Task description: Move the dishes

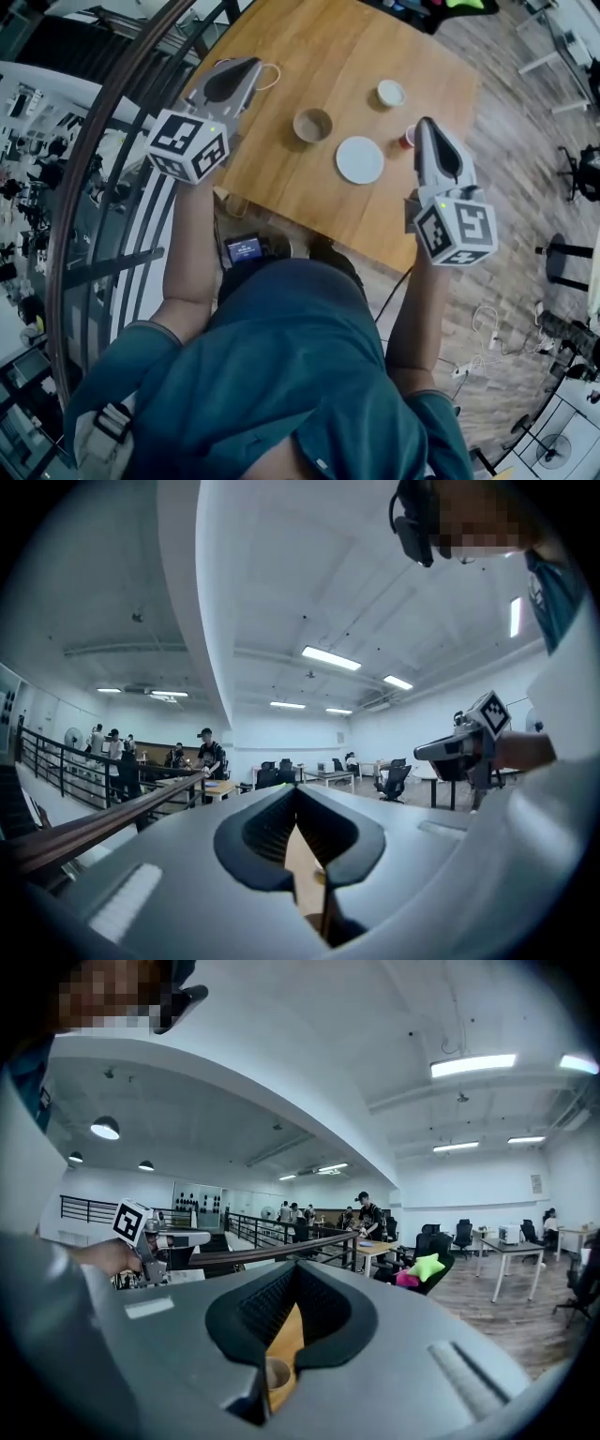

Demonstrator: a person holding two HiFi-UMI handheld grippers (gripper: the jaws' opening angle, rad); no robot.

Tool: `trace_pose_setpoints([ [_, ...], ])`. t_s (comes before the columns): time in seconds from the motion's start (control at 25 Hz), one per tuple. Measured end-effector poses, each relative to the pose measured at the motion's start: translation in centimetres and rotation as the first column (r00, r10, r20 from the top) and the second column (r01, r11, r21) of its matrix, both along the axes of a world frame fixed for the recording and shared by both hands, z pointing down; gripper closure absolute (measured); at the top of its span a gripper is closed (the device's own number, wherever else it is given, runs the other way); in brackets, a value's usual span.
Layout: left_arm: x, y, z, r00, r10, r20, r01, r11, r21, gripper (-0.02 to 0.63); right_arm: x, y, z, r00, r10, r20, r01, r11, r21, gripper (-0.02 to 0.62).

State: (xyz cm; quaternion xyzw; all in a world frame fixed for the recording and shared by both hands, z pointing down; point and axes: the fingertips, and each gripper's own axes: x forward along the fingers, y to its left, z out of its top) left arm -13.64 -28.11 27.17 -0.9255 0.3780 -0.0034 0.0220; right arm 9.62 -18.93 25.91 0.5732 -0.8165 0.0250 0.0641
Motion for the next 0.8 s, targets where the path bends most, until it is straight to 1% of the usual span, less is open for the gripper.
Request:
trace_pose_setpoints([
  [0.12, 0.6, 2.2, -1.4, 0.999, 0.038, -0.029, -0.036, 0.998, 0.045, 0.606, -0.6, 1.1, -0.9, 1.0, -0.007, -0.002, 0.008, 1.0, 0.017, 0.589],
  [0.28, 3.3, 3.4, -1.6, 0.996, 0.088, -0.018, -0.086, 0.993, 0.086, 0.606, 0.1, 1.7, -0.6, 1.0, -0.008, 0.004, 0.007, 1.0, 0.03, 0.589],
  [0.44, 5.3, 3.4, -1.4, 0.994, 0.112, -0.014, -0.11, 0.989, 0.096, 0.606, 1.4, 1.8, -0.2, 1.0, 0.005, 0.003, -0.005, 0.999, 0.033, 0.589],
  [0.52, 5.3, 3.7, -1.4, 0.993, 0.118, -0.015, -0.116, 0.989, 0.095, 0.606, 1.4, 2.1, -0.3, 1.0, 0.01, 0.002, -0.01, 0.999, 0.034, 0.589],
  [0.8, 3.6, 4.9, -3.0, 0.991, 0.133, -0.019, -0.131, 0.986, 0.101, 0.606, -0.3, 3.3, -1.7, 1.0, 0.021, -0.003, -0.021, 0.999, 0.037, 0.589],
])
